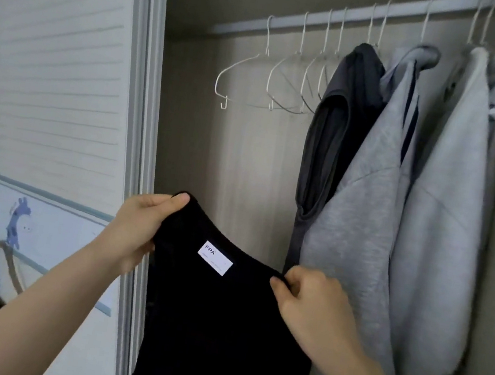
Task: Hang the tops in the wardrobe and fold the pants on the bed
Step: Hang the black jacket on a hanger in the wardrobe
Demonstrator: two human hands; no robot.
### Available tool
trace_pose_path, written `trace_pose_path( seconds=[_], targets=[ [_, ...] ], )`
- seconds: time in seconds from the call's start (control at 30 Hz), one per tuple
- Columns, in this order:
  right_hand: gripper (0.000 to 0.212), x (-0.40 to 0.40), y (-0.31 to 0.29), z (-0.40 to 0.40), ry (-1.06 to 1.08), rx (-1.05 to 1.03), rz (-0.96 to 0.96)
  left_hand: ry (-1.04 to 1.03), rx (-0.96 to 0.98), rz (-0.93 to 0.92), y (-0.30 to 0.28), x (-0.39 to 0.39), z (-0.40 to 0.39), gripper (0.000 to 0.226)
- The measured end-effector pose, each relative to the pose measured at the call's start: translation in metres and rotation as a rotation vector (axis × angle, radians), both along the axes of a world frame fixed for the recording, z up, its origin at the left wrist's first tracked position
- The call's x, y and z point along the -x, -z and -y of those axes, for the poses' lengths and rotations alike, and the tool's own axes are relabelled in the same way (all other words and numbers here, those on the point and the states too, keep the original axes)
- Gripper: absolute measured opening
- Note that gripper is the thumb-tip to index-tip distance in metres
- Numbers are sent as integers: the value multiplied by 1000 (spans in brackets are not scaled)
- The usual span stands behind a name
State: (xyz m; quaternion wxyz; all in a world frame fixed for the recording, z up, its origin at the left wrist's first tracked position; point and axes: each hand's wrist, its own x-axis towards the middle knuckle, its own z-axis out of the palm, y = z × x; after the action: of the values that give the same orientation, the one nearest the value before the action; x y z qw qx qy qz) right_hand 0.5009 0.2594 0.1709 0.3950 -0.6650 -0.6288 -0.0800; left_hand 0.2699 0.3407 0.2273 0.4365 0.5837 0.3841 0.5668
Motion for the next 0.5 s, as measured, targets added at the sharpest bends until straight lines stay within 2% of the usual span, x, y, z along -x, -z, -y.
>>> trace_pose_path(
  seconds=[0.13,0.23,0.33,0.43,0.5],
  targets=[
    [43,12,-29,-24,-26,71,76,-33,-171,8,-26,1,-35,42],
    [33,20,-62,-43,-61,102,126,-37,-285,-46,-46,8,-60,58],
    [24,25,-115,-56,-131,-39,-7,-36,-345,-99,-54,11,-81,58],
    [23,32,-184,-75,-231,-199,-226,-52,-409,-218,-53,8,-95,56],
    [23,31,-227,-94,-196,-363,-233,-81,-443,-278,-50,7,-107,55]
  ],
)
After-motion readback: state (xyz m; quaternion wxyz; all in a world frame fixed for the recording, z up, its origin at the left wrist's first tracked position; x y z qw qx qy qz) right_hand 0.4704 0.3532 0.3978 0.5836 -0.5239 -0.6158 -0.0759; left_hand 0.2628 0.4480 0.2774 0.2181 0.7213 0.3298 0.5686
